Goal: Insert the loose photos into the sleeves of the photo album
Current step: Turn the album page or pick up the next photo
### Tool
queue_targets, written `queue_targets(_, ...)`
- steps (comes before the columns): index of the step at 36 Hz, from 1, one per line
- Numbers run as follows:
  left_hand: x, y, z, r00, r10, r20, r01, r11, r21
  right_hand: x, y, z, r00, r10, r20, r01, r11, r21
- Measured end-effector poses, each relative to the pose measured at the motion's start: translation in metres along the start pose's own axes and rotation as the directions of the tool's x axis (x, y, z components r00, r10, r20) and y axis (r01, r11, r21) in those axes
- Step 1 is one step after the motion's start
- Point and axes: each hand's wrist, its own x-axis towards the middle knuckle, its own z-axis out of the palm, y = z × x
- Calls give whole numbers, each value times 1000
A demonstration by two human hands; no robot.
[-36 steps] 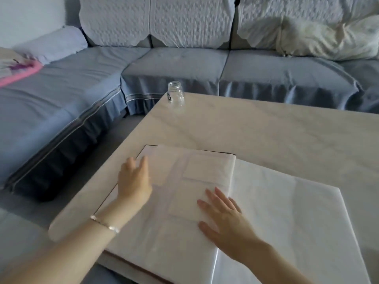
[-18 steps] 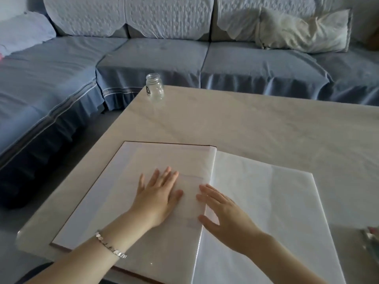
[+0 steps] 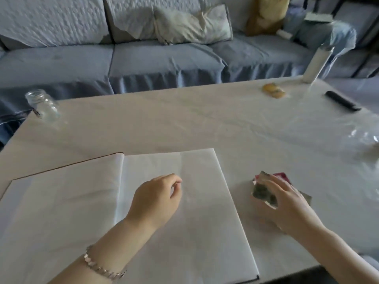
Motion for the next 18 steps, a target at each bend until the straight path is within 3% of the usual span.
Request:
queue_targets(4,6,14,13,997,-20,72,20,1000,-6,-7,22,2,991,87,100,-74,989,-128)
queue_targets(10,7,30,25,986,-88,142,97,994,-57,-12,28,16,988,-86,-125,50,963,-265)
queue_targets(14,5,37,30,967,-123,222,155,979,-135,-14,23,11,993,-31,-113,1,965,-261)
queue_targets(18,3,46,34,920,-150,363,273,908,-317,-17,19,10,991,123,-48,-130,969,-208)
